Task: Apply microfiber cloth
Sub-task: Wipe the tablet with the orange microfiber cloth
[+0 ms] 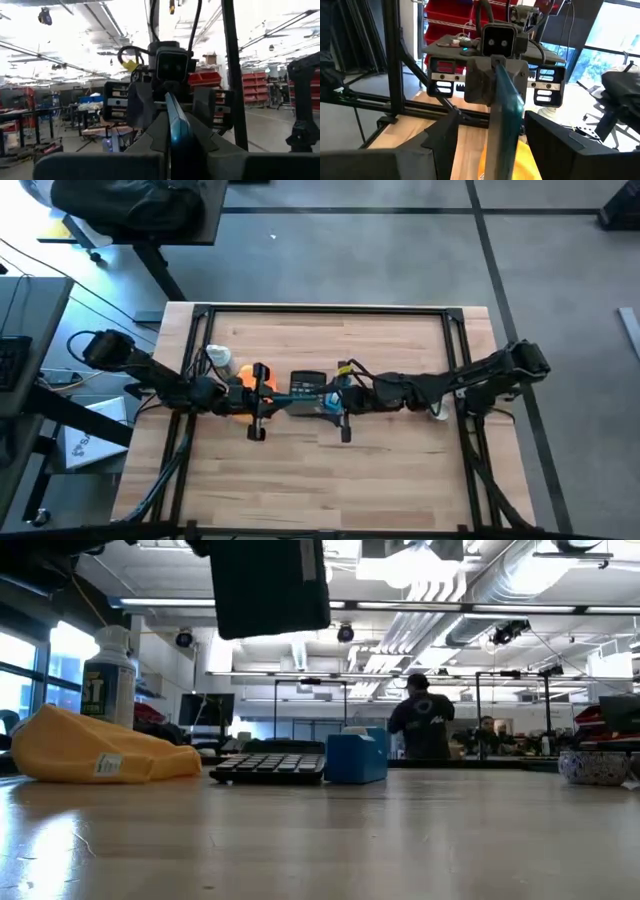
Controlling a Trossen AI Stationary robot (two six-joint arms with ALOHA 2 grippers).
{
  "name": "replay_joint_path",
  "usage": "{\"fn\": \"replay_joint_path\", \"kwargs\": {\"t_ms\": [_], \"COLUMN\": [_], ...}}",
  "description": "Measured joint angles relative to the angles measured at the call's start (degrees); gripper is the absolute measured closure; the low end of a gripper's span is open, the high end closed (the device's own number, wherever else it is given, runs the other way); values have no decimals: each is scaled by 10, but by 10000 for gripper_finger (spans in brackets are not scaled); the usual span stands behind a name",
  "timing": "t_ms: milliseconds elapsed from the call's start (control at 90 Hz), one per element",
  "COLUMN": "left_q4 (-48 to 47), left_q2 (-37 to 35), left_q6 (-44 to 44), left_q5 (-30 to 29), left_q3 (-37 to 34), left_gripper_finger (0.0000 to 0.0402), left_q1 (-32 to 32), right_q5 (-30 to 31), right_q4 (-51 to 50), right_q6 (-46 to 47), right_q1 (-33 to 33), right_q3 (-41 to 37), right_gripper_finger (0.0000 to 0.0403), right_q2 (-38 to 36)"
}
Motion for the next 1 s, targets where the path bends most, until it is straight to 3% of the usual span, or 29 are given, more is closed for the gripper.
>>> {"fn": "replay_joint_path", "kwargs": {"t_ms": [278, 1000], "left_q4": [-8, -10], "left_q2": [38, 36], "left_q6": [5, 11], "left_q5": [-10, -10], "left_q3": [22, 25], "left_gripper_finger": [390, 390], "left_q1": [1, 0], "right_q5": [0, 1], "right_q4": [-1, -4], "right_q6": [9, 4], "right_q1": [0, 0], "right_q3": [0, 0], "right_gripper_finger": [218, 365], "right_q2": [0, 0]}}
